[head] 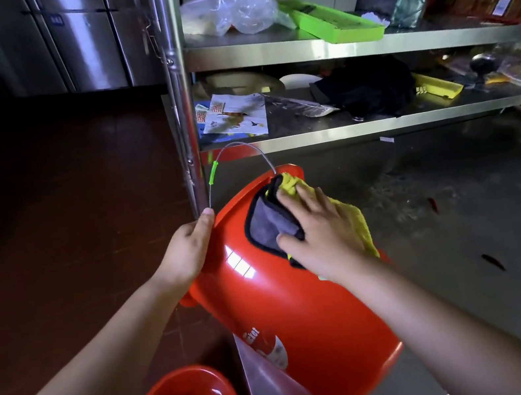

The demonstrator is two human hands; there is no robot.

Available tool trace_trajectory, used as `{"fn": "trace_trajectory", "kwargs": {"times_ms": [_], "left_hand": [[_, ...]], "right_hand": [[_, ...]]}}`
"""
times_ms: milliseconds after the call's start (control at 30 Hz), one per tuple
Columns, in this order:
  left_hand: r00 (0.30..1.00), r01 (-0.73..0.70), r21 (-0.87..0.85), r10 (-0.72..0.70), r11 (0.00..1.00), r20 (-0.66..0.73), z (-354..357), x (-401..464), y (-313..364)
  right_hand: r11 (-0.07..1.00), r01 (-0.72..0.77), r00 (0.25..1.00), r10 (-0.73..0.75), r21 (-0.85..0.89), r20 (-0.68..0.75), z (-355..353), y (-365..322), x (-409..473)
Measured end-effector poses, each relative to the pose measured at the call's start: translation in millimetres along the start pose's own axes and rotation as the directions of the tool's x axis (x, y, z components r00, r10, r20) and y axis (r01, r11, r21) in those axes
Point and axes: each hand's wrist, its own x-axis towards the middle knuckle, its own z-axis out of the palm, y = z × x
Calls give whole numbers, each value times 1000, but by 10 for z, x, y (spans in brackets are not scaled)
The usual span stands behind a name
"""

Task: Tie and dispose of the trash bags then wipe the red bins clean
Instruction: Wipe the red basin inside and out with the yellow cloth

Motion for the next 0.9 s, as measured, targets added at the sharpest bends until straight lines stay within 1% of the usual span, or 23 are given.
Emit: {"fn": "trace_trajectory", "kwargs": {"times_ms": [67, 100, 167, 233, 333, 433, 500, 567, 633, 667, 700, 733, 767, 800, 833, 867, 900], "left_hand": [[1000, 4, 58, -3, 998, -30, 3, 4, 5], [1000, 0, 68, 2, 998, -28, 14, 16, 31], [1000, 2, 41, -2, 999, 16, 36, 43, 89], [998, 23, -8, -22, 1000, 64, 16, 48, 116], [998, 22, -34, -20, 999, 65, -38, 13, 80], [999, -44, -58, 46, 997, 30, -4, -15, 27], [999, -40, -83, 40, 996, 3, 10, -21, -23], [1000, -19, -115, 19, 993, -5, -20, -29, -105], [1000, -14, -135, 13, 991, -3, -76, -54, -198], [1000, -10, -137, 10, 991, 1, -100, -69, -230], [1000, -10, -135, 10, 991, 0, -114, -72, -252], [1000, -17, -130, 17, 991, -6, -125, -72, -271], [999, -33, -121, 32, 992, -14, -135, -70, -287], [999, -41, -117, 40, 992, -16, -147, -73, -301], [999, -33, -127, 32, 991, -7, -173, -83, -315], [1000, -26, -142, 28, 990, 14, -203, -95, -316], [999, -39, -115, 43, 993, 30, -231, -113, -325]], "right_hand": [[991, 43, 999, -46, -130, -20, 46, -188, -142], [976, 91, 994, -101, -197, -38, 75, -294, -218], [928, 220, 969, -244, -302, -43, 187, -512, -375], [868, 322, 939, -344, -378, 11, 317, -687, -487], [841, 358, 927, -373, -405, 45, 310, -723, -502], [871, 339, 933, -359, -355, 11, 182, -585, -466], [926, 260, 962, -273, -273, -11, 104, -469, -407], [979, 130, 990, -137, -159, -37, 29, -327, -300], [999, 12, 997, -9, 38, -79, -31, -142, -167], [982, -46, 995, 61, 183, -78, -56, -47, -100], [937, -122, 988, 147, 328, -51, -87, 31, -39], [870, -214, 970, 242, 443, -7, -119, 88, 15], [796, -303, 941, 336, 523, 35, -132, 143, 61], [735, -373, 909, 410, 565, 67, -138, 188, 96], [698, -416, 885, 457, 583, 86, -138, 214, 116], [678, -435, 873, 478, 592, 94, -130, 224, 124], [671, -440, 869, 485, 596, 95, -114, 224, 128]]}}
